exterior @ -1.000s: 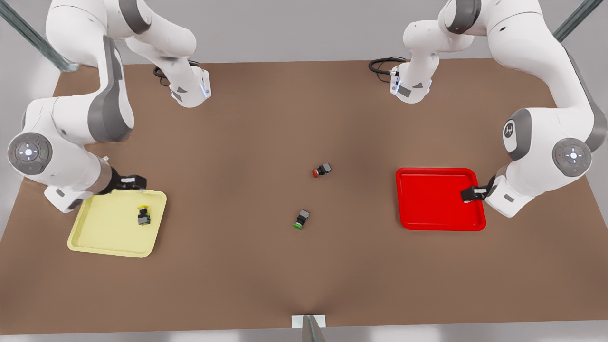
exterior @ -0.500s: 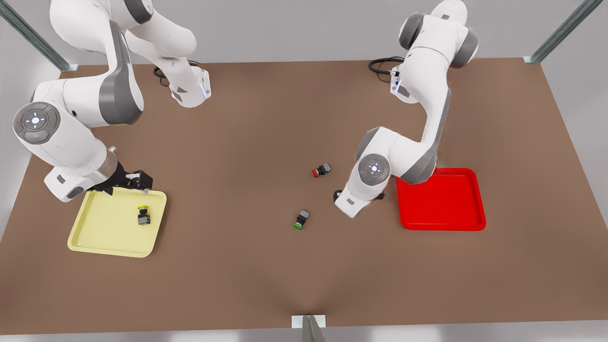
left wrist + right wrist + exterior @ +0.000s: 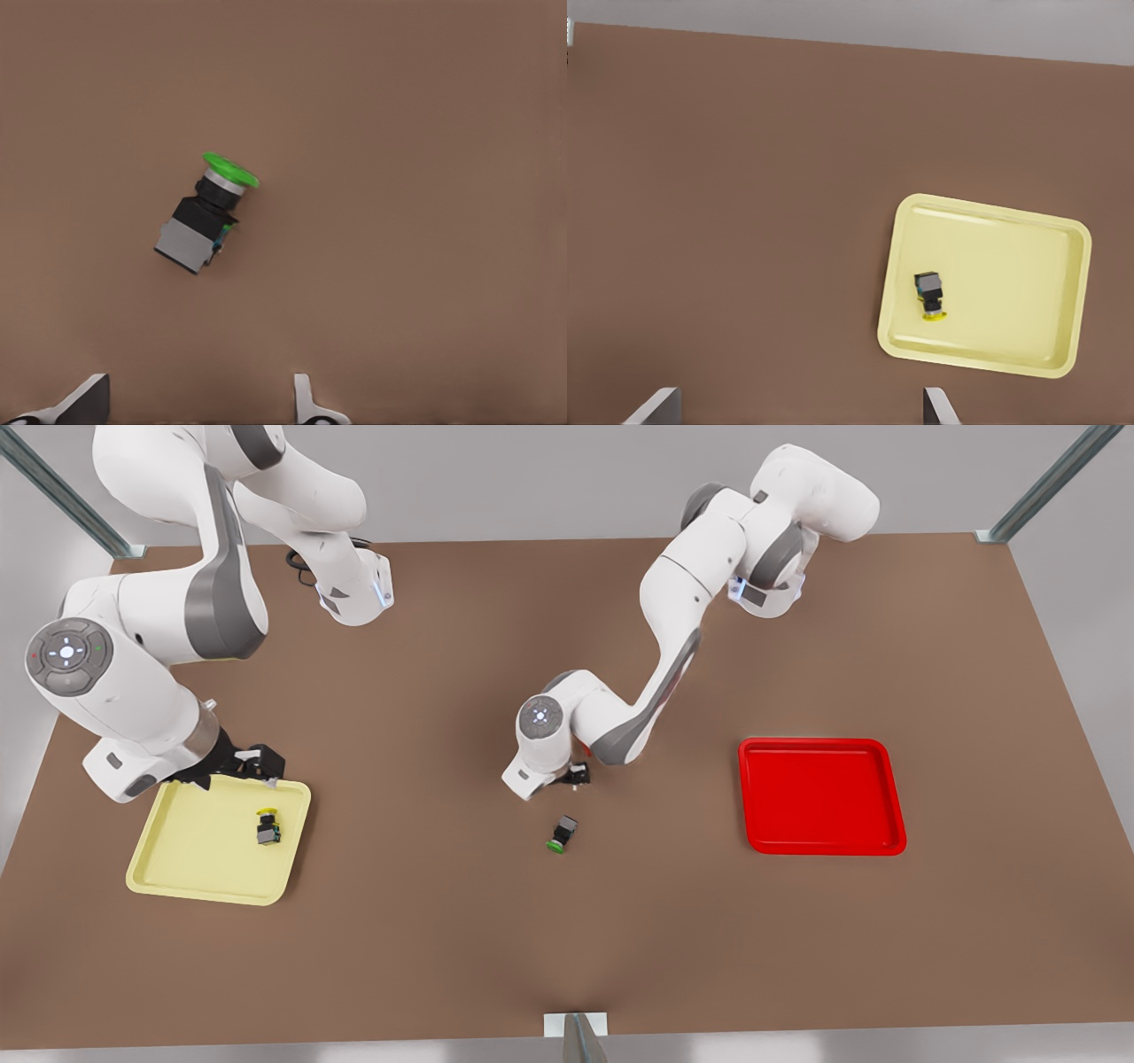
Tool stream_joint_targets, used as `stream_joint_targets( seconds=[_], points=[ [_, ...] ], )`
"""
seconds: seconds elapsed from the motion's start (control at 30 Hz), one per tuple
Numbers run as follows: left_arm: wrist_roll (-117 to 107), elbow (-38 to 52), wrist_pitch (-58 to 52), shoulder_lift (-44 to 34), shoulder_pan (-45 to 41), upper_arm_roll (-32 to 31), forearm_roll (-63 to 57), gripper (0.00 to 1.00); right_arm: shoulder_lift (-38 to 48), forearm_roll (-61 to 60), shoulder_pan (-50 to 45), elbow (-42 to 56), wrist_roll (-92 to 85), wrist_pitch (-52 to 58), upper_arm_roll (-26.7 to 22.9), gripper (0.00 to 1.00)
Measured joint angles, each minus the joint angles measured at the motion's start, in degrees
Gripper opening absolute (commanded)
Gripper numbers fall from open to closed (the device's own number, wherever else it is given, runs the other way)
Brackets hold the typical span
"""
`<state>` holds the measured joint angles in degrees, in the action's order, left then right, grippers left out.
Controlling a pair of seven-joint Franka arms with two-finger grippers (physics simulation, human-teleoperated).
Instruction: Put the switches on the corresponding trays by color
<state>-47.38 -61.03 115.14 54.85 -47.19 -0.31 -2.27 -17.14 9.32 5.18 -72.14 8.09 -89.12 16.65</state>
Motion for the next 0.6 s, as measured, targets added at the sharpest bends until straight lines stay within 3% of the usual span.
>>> stream_joint_targets(
  seconds=[0.13,0.4,0.5,0.6],
  points=[
    [3.45,-1.2,2.44,-0.84,-2.94,-0.44,0.14,1.0,0.0,0.0,0.01,-0.09,0.0,0.0,0.05,1.0],
    [6.14,-19.3,9.96,-9.61,-5.05,-1.29,0.1,1.0,0.0,0.0,-0.08,-0.02,0.0,0.01,0.05,1.0],
    [20.39,-27.29,9.31,-16.74,-2.92,-1.43,0.0,1.0,0.0,0.05,-0.08,-0.1,0.0,0.0,0.05,1.0],
    [46.83,-28.72,6.82,-18.76,-2.37,-1.45,-0.08,0.99,0.0,0.0,-0.08,-0.1,0.0,0.02,0.05,1.0]
  ],
)
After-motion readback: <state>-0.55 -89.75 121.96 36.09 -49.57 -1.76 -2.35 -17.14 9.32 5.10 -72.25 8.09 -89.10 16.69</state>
